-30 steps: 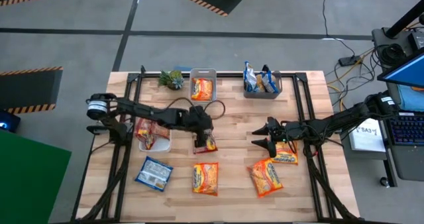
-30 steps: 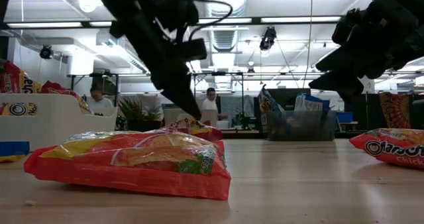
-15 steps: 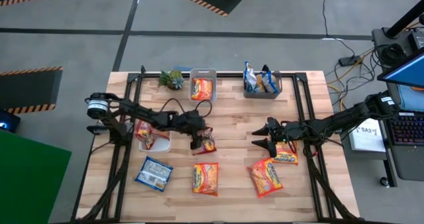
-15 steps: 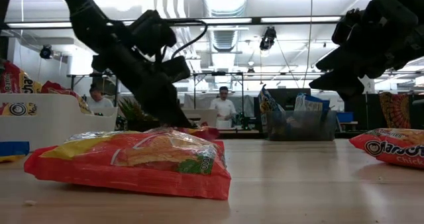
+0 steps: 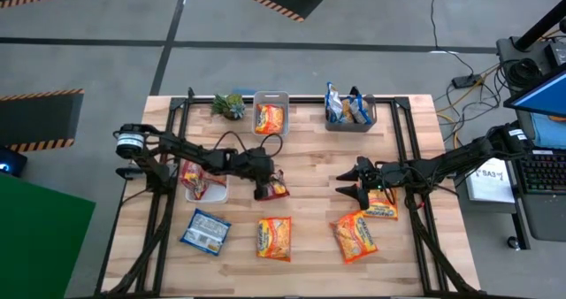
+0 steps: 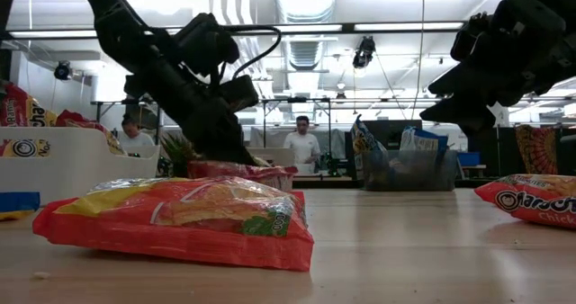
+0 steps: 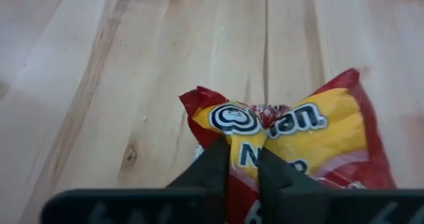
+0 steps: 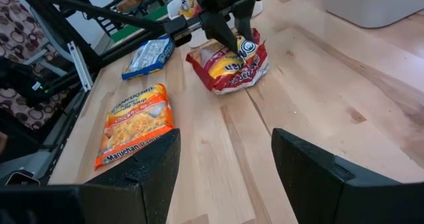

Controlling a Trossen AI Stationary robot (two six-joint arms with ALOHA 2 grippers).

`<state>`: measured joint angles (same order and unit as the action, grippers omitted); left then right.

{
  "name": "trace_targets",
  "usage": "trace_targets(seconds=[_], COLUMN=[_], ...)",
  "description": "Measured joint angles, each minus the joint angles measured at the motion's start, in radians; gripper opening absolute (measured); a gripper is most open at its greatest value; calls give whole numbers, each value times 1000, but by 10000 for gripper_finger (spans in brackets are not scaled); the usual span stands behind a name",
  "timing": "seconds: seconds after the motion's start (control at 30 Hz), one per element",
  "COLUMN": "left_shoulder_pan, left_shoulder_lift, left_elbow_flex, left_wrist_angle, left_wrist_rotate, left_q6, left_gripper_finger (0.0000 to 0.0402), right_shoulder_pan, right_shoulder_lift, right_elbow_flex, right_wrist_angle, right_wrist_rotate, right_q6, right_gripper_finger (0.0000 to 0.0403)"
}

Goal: Sort Maruchan noodles
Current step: Put the red noodle pack into the white bin

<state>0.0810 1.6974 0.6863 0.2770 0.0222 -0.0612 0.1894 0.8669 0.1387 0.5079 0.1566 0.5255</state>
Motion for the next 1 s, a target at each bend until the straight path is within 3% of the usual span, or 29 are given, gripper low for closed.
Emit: trace_targets(seconds=[0.23, 0.37, 0.47, 0.57, 0.7, 0.83, 1.0], left_shoulder_pan=[-26, -51, -71, -90, -100, -99, -101], left_shoulder_lift=[-65, -180, -282, -359, -401, -400, -396], left_elbow_flex=[49, 110, 192, 307, 471, 550, 505], left_wrist_angle=[-32, -194, -414, -765, -1214, -1511, -1659], left_wrist_rotate=[48, 43, -18, -160, -356, -383, -396], left_q6=[6, 20, 43, 44, -122, -292, -307], left_gripper_finger=[3, 2, 1, 1, 1, 0, 0], right_shoulder_pan=[0, 0, 0, 0, 0, 0, 0], right_shoulder_lift=[0, 0, 0, 0, 0, 0, 0], right_elbow_flex=[0, 0, 0, 0, -1, -1, -1], right_wrist_angle=[0, 0, -1, -1, -1, -1, -1], right_wrist_rotate=[0, 0, 0, 0, 0, 0, 0], right_q6=[0, -1, -1, -1, -2, -2, -5], right_gripper_finger=[226, 226, 226, 226, 226, 226, 226])
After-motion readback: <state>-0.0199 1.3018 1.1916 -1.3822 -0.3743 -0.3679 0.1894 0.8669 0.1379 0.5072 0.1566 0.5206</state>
